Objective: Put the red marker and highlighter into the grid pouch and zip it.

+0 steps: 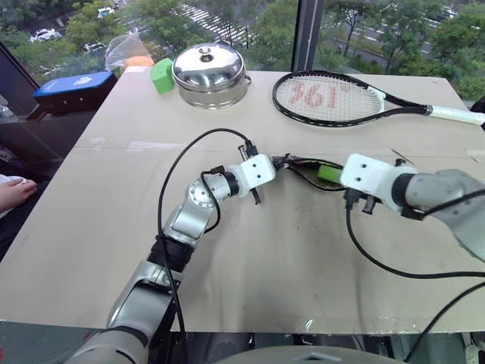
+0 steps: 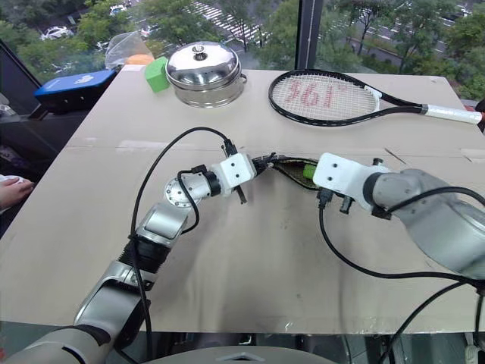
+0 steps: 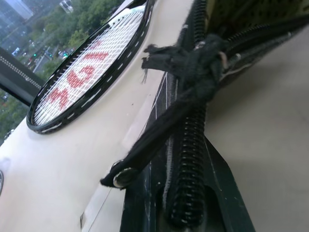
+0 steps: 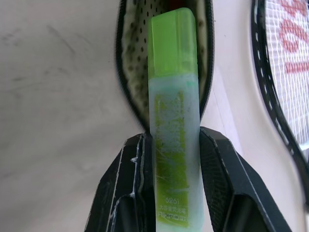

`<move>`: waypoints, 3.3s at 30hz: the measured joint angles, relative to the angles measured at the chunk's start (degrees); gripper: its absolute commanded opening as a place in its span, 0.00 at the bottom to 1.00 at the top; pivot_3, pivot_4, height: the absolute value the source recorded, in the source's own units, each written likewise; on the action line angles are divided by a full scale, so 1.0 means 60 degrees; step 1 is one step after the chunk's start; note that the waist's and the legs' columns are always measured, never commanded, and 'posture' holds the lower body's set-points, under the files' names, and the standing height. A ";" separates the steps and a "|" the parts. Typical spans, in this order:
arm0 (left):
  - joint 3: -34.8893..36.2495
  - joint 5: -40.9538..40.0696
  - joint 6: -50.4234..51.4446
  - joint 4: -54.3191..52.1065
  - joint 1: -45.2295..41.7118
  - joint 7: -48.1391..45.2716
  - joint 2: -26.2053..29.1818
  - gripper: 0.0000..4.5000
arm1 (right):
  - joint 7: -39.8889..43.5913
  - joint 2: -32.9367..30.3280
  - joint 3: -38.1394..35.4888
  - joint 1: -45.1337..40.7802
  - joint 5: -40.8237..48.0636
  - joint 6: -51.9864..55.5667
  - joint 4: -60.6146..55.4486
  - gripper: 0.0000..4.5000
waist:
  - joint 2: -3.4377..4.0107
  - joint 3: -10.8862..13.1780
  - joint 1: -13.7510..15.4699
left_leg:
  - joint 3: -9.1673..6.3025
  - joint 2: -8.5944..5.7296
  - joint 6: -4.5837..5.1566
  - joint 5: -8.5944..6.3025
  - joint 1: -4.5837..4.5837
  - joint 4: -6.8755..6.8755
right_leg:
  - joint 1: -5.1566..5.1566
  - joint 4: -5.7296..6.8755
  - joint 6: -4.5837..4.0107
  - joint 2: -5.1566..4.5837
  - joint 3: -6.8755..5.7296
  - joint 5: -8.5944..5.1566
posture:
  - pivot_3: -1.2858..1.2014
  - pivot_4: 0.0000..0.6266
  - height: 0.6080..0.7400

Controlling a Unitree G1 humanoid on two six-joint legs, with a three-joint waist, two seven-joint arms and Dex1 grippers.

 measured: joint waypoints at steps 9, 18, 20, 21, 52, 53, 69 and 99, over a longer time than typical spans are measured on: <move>-0.0135 0.0001 0.0974 -0.1084 0.0091 -0.0033 -0.0337 0.00 | 0.0822 0.1839 0.2542 -0.1625 -0.3139 -0.1522 0.2515 0.38 | 0.0002 0.0000 -0.0031 | 0.0016 0.0001 -0.0011 0.0008 0.0010 0.0003 | -0.0006 0.0035 0.0002 0.0013 0.0008 0.0001 | 0.52 0.24 1.00; -0.0107 -0.0237 0.1724 -0.1463 0.0188 -0.0174 -0.0472 0.00 | 0.1460 0.2302 0.0280 -0.0297 -0.3148 -0.1930 0.2942 0.99 | 0.0000 0.0000 0.0045 | -0.0003 -0.0003 -0.0019 0.0013 -0.0007 0.0010 | 0.0002 0.0023 0.0003 0.0015 -0.0005 0.0001 | 0.52 0.24 1.00; -0.0016 -0.0443 0.1932 -0.1485 0.0253 -0.0230 -0.0397 0.00 | 0.1849 0.2156 -0.1182 0.0234 -0.2484 -0.1294 0.2439 0.99 | 0.0000 0.0000 0.0007 | -0.0003 0.0001 -0.0019 0.0013 0.0002 0.0011 | 0.0006 0.0027 0.0002 0.0017 -0.0004 0.0002 | 0.52 0.24 1.00; 0.0026 -0.0584 0.2011 -0.1488 0.0258 -0.0298 -0.0368 0.00 | 0.2073 0.2147 -0.2100 0.0627 -0.2044 -0.0898 0.2064 0.99 | 0.0000 0.0000 0.0006 | -0.0006 0.0003 -0.0018 0.0012 0.0006 0.0010 | 0.0008 0.0033 0.0002 0.0019 -0.0007 0.0002 | 0.52 0.24 1.00; 0.0439 -0.3278 0.5181 -0.2268 0.0333 -0.0824 -0.0200 0.00 | -0.0294 0.7028 -0.6413 0.0896 0.2463 0.4394 -0.0066 0.72 | -0.0006 -0.0004 0.0009 | -0.0014 -0.0006 -0.0031 0.0020 0.0027 0.0012 | 0.0010 0.0075 -0.0006 0.0037 0.0030 0.0002 | 0.52 0.24 1.00; 0.0431 -0.3262 0.5105 -0.2268 0.0345 -0.0827 -0.0178 0.00 | -0.0393 0.6995 -0.6249 0.0812 0.2491 0.4395 0.0072 0.72 | -0.0006 -0.0004 -0.0003 | -0.0015 -0.0006 -0.0027 0.0018 0.0027 0.0012 | 0.0010 0.0076 -0.0006 0.0037 0.0031 0.0002 | 0.52 0.24 1.00; 0.0458 -0.3332 0.5208 -0.2488 0.0400 -0.0819 -0.0072 0.00 | -0.0026 0.5593 -0.4021 -0.0232 0.2573 0.2522 0.0959 0.72 | -0.0005 -0.0004 -0.0021 | -0.0018 0.0000 -0.0003 0.0004 0.0028 0.0009 | 0.0007 0.0074 -0.0004 0.0050 0.0030 0.0002 | 0.52 0.24 1.00; 0.0619 -0.3585 0.5368 -0.2571 0.0568 -0.1218 0.0005 0.00 | 0.0553 0.5318 -0.2518 -0.0707 0.1844 0.0173 0.2562 0.27 | -0.0003 -0.0002 -0.0024 | -0.0014 0.0004 -0.0006 0.0006 0.0028 0.0008 | 0.0005 0.0072 -0.0005 0.0051 0.0029 0.0002 | 0.52 0.24 1.00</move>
